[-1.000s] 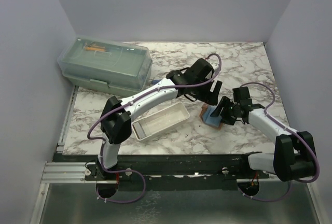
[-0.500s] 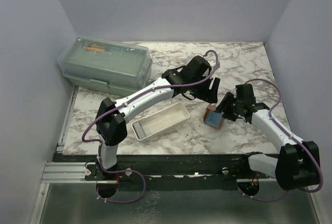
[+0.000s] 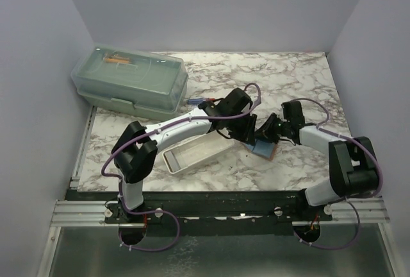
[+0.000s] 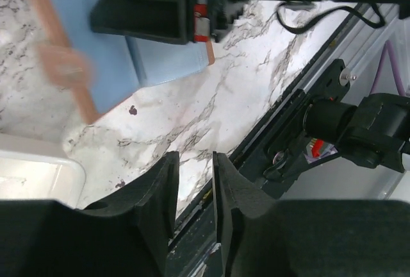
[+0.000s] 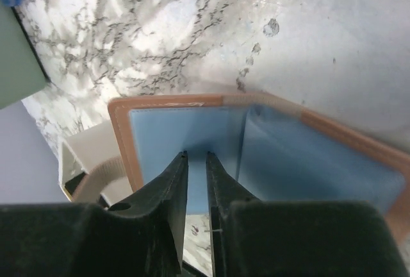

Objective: Put the credit cards into the card holder
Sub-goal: Open the card holder at the center of the board.

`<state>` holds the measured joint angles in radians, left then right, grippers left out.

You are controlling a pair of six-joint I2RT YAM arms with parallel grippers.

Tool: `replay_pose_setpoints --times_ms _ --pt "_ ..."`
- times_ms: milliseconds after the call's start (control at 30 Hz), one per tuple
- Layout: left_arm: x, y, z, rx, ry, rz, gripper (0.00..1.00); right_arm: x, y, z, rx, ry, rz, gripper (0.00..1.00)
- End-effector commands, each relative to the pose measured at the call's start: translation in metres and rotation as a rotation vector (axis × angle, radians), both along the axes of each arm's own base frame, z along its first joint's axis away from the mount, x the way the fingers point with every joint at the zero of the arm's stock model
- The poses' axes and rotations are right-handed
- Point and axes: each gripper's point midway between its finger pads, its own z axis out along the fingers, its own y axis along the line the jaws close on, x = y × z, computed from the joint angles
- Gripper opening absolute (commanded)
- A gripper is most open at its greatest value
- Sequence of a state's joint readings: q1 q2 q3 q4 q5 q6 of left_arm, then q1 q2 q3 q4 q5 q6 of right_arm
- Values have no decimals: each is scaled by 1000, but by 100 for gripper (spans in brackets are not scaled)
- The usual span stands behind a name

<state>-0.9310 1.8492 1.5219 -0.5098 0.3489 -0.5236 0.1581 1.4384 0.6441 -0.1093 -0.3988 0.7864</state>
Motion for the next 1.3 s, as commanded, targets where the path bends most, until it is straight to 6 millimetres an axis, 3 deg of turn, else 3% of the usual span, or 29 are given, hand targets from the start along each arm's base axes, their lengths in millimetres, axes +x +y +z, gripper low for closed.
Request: replay_pose_setpoints --times_ms 0,100,267,467,567,733,933,1267 --pt "-7 -17 20 -130 22 -12 32 10 21 -10 124 7 19 20" --pt "-1 -26 10 -147 31 -2 29 10 18 -18 105 18 13 22" --pt "21 -32 -38 -84 95 66 11 -1 2 -17 1 30 -4 29" --pt "39 -19 -90 -24 142 152 2 -12 -18 0 -104 7 -35 47" --pt "41 -12 -106 2 162 180 0 -20 -28 5 -154 3 -54 54" --pt "45 -2 -115 26 160 216 0 -34 -38 1 -188 31 -81 53" --pt "44 1 -121 38 174 224 0 -38 -38 -1 -170 38 -85 53" --pt "44 -3 -114 17 175 205 0 -43 -43 -5 -204 63 -93 54"
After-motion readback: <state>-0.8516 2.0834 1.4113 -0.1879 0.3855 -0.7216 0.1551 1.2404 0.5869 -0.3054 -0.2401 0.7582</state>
